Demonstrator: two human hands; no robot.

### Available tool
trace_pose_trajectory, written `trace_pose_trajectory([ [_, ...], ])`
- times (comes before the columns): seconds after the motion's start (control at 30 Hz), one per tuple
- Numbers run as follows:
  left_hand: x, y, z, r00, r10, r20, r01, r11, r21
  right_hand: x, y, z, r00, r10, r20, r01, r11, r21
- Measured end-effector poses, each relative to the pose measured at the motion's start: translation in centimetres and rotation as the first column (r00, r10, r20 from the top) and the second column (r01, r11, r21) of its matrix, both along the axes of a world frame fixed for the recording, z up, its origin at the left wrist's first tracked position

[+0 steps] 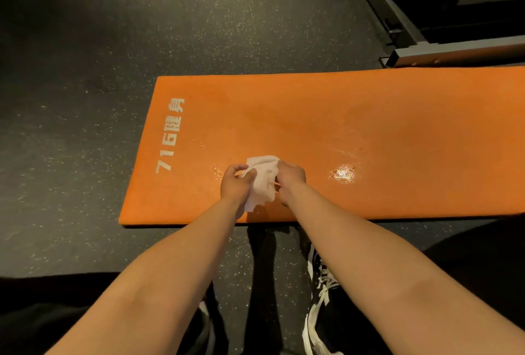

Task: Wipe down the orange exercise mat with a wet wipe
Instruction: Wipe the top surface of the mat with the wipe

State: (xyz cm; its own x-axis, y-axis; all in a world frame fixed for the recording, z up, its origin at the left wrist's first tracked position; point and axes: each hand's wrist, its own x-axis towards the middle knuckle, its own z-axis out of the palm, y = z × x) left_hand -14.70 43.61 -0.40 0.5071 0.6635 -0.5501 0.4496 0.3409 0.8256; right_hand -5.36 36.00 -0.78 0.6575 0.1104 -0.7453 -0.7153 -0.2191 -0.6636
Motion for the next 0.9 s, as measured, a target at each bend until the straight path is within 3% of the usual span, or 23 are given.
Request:
trace_pose_trajectory([
  [0.13,-0.1,1.5,-1.2,0.998,0.064,0.027,-0.063,0.997,-0.035,-0.9,1.3,-0.4,0.994,0.112,0.017,-0.113,0.991,0.068],
  [0.27,-0.1,3.8,-2.5,0.993,0.118,0.023,-0.118,0.993,-0.021,-1.1,3.3,-1.7,0.971,0.201,-0.13,-0.191,0.978,0.085],
  [0.4,1.1,6.3,-3.2,0.998,0.058,0.0,-0.058,0.997,0.055,-0.7,6.3,-2.6,0.95,0.311,-0.031,-0.312,0.948,-0.068],
  [0.53,2.3,8.2,-3.6,1.0,0.003,0.024,-0.003,1.0,-0.009,0.3,8.4,-4.1,0.973,0.211,0.091,-0.201,0.974,-0.104],
  [0.63,2.0,9.6,-3.7,0.988,-0.153,0.011,0.153,0.987,-0.042,1.4,9.4,-4.3,0.984,0.158,0.084,-0.151,0.985,-0.088],
  [0.73,0.2,10.2,-4.5,0.944,-0.318,-0.092,0.319,0.948,-0.002,1.1,9.4,-4.0,0.977,0.21,0.042,-0.207,0.975,-0.081],
  [0.9,-1.3,10.6,-4.7,0.964,-0.205,-0.17,0.233,0.957,0.17,-1.0,9.6,-3.5,0.914,0.396,0.09,-0.383,0.914,-0.135],
])
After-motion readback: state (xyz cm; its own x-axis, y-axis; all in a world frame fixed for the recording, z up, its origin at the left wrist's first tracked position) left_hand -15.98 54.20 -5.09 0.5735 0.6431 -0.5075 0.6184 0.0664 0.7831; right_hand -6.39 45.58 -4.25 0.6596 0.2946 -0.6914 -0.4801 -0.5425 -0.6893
